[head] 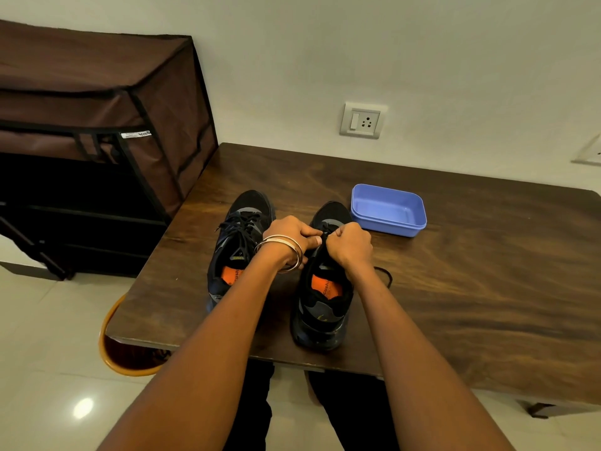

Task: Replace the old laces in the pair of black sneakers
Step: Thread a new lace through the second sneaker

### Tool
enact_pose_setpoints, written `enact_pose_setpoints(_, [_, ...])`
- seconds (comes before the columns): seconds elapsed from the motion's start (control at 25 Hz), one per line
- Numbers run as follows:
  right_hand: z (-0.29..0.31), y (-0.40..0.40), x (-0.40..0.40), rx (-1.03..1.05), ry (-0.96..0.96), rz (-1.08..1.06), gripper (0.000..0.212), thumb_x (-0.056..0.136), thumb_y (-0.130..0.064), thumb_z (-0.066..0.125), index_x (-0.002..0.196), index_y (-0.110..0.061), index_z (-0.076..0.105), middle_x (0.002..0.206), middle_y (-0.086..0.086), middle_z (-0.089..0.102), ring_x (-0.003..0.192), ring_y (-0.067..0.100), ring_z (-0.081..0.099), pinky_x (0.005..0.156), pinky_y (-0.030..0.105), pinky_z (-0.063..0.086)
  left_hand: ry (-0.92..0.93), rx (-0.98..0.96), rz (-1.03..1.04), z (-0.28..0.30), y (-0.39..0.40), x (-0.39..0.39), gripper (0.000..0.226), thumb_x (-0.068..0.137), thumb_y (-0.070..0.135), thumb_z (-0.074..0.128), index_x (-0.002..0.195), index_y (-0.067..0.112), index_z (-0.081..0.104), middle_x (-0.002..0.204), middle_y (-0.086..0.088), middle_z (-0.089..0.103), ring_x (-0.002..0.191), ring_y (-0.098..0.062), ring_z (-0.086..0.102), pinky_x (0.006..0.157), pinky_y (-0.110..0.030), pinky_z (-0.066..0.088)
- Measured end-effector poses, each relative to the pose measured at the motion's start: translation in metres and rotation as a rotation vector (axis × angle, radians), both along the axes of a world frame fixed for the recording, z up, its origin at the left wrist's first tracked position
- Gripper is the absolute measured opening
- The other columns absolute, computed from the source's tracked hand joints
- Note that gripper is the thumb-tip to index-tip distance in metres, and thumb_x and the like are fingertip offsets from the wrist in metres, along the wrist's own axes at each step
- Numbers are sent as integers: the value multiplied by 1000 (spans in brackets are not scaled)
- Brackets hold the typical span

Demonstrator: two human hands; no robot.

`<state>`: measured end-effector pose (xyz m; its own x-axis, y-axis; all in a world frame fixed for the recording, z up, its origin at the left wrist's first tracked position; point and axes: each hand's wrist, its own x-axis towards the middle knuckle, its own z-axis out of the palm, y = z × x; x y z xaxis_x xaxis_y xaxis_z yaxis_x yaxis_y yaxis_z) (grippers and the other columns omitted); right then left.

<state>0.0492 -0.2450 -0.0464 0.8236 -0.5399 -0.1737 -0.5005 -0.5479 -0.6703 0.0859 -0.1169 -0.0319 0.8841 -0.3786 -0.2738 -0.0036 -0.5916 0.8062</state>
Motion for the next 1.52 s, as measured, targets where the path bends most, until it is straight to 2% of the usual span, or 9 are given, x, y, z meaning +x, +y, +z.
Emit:
enact_pose_setpoints(0.2, [0,-11,-1,218,-17,-16,22,84,-9,53,82,-1,74,92,18,71,82,30,64,70,43,53,16,4,-9,-2,-3,3,22,86,21,72,108,23,73,81,-4,71,70,-29,70,67,-41,61])
enact_pose_setpoints(0.36, [-5,-6,5,132,40,1,21,87,-13,55,90,-6,74,98,15,70,93,29,65,81,43,56,-13,31,-14,-7,-3,6,27,81,25,77,108,25,73,85,-2,74,75,-26,71,74,-41,61])
enact_pose_setpoints(0.44, [-5,0,6,19,81,-7,22,86,-20,57,97,-8,72,102,13,69,95,30,64,78,41,56,16,8,-7,-8,-3,6,29,80,21,78,108,24,73,81,-2,73,69,-25,70,71,-41,61])
enact_pose_setpoints(0.64, [-7,4,2,-75,19,-24,21,88,-22,60,93,-4,70,96,15,69,92,31,63,66,31,40,-38,28,19,-9,-4,7,24,74,28,83,96,31,75,88,-1,74,84,-26,71,80,-42,59])
enact_pose_setpoints(0.92, [-5,-4,-9,109,-117,-95,21,90,-13,63,76,-1,72,83,16,70,77,26,63,61,35,49,-60,44,27,-10,-9,7,21,73,27,84,91,31,76,85,0,73,84,-26,70,81,-42,58])
enact_pose_setpoints(1.04, [-1,-13,-17,281,-114,-41,20,91,-8,65,72,-13,73,79,7,70,60,14,57,51,27,46,-54,35,25,-11,-7,6,25,71,27,85,94,30,76,74,5,70,71,-19,67,81,-41,59])
enact_pose_setpoints(1.16, [0,-16,-15,190,-98,23,22,89,-7,67,70,-17,72,73,1,67,60,10,54,57,27,47,-42,25,38,-14,-6,5,39,70,29,86,106,25,73,77,4,72,69,-18,68,80,-40,59])
enact_pose_setpoints(1.32, [-4,-14,-14,150,-100,17,18,90,-6,66,76,-11,75,76,4,68,67,14,58,66,32,55,-11,-9,50,-18,-6,3,38,71,25,85,108,21,73,76,2,72,57,-10,60,81,-40,59])
enact_pose_setpoints(1.52, [0,-17,-19,309,-101,-7,23,91,2,58,77,-7,73,73,6,67,42,9,51,43,21,44,-2,10,40,-16,-10,4,38,73,26,84,109,22,73,79,4,71,70,-13,65,84,-38,58])
